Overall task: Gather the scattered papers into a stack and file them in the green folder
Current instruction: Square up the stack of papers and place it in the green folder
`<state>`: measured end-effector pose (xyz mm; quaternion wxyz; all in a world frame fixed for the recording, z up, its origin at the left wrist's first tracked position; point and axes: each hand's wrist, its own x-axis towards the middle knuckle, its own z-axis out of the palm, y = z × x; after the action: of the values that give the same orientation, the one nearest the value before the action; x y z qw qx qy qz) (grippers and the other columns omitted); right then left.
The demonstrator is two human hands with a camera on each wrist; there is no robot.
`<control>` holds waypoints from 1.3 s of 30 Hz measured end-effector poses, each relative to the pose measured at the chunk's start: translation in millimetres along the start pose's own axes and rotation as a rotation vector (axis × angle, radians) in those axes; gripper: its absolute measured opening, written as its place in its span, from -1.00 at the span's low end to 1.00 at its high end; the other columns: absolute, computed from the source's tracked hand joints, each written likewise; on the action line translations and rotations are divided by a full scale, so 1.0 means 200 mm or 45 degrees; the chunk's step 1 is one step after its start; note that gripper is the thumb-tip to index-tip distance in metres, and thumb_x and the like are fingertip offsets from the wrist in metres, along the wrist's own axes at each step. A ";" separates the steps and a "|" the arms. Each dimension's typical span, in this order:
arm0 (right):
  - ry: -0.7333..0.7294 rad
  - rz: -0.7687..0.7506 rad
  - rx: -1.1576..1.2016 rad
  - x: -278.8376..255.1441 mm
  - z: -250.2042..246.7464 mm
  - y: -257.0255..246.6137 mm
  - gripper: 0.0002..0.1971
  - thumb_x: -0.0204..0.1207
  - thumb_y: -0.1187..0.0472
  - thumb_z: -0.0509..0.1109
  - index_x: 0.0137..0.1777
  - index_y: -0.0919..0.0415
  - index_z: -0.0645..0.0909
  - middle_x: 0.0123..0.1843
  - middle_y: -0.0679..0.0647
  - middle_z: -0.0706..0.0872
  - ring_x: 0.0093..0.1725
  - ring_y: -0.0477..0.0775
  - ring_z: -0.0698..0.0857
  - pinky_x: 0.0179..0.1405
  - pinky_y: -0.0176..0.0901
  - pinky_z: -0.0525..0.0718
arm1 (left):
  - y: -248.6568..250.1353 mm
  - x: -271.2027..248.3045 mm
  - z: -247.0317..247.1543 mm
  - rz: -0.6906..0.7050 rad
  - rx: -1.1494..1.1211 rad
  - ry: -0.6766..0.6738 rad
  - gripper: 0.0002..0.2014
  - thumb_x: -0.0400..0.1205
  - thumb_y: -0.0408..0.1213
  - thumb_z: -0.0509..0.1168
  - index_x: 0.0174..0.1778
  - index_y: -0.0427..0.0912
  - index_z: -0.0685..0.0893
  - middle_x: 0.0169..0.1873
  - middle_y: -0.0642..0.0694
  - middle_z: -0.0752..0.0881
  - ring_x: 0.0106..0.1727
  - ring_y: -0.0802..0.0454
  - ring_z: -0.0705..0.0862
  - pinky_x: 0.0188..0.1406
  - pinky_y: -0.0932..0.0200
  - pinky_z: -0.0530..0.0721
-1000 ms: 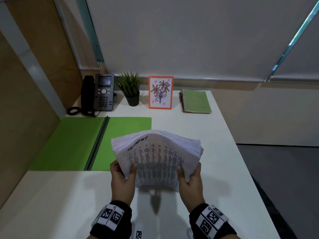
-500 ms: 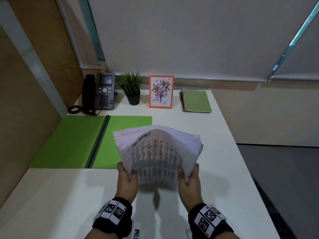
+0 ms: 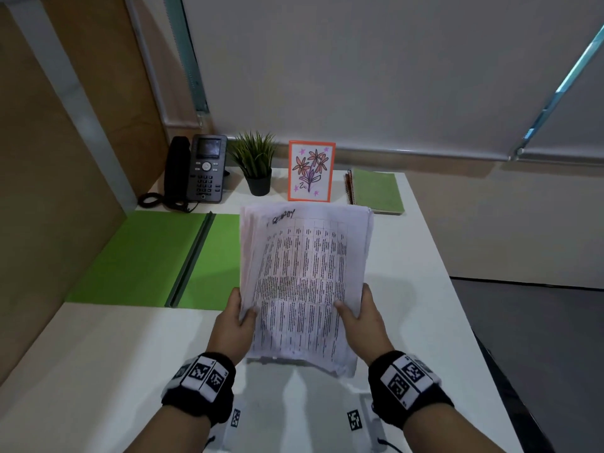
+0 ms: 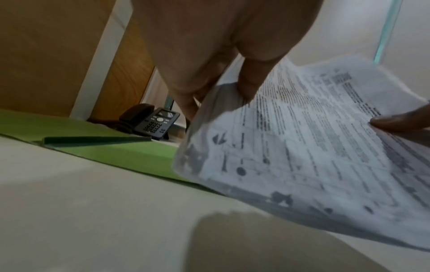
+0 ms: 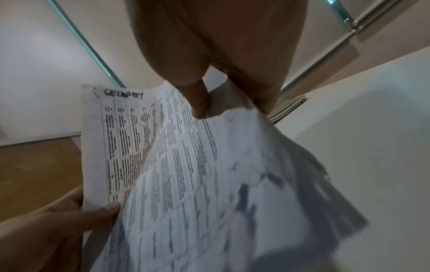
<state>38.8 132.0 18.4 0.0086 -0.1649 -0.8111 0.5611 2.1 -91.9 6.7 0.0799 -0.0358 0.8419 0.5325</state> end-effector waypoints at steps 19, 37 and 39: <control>0.085 0.441 0.107 0.28 0.54 -0.12 -0.48 0.69 -0.15 -0.02 0.29 0.20 0.59 0.13 0.12 0.67 0.21 0.19 0.65 0.31 0.03 0.52 | -0.20 0.37 -0.62 -0.198 -0.267 0.076 -0.75 0.69 -0.47 0.13 0.21 -0.08 0.47 0.02 -0.07 0.69 0.07 -0.12 0.64 -0.03 0.06 0.61; 0.123 0.658 -0.606 0.38 0.90 -0.06 -0.58 0.46 0.13 0.37 0.29 0.21 0.42 0.22 0.23 0.59 0.19 0.27 0.61 0.11 -0.02 0.56 | -0.37 0.63 -0.81 -0.273 -0.354 0.094 -0.74 0.68 -0.47 0.16 0.25 -0.13 0.47 0.13 -0.14 0.68 0.15 -0.15 0.65 0.19 -0.02 0.54; 0.131 0.606 -0.448 0.38 0.87 -0.05 -0.65 0.49 0.19 0.38 0.25 0.22 0.47 0.14 0.23 0.67 0.07 0.24 0.67 -0.07 -0.12 0.55 | -0.37 0.62 -0.81 -0.269 -0.358 0.094 -0.76 0.69 -0.45 0.17 0.23 -0.10 0.47 0.12 -0.13 0.69 0.14 -0.15 0.65 0.19 -0.04 0.56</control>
<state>-69.9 -8.5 -49.9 -0.1108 -0.3776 -0.8329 0.3891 -125.6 -267.4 -12.1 0.0987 -0.1543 0.7530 0.6321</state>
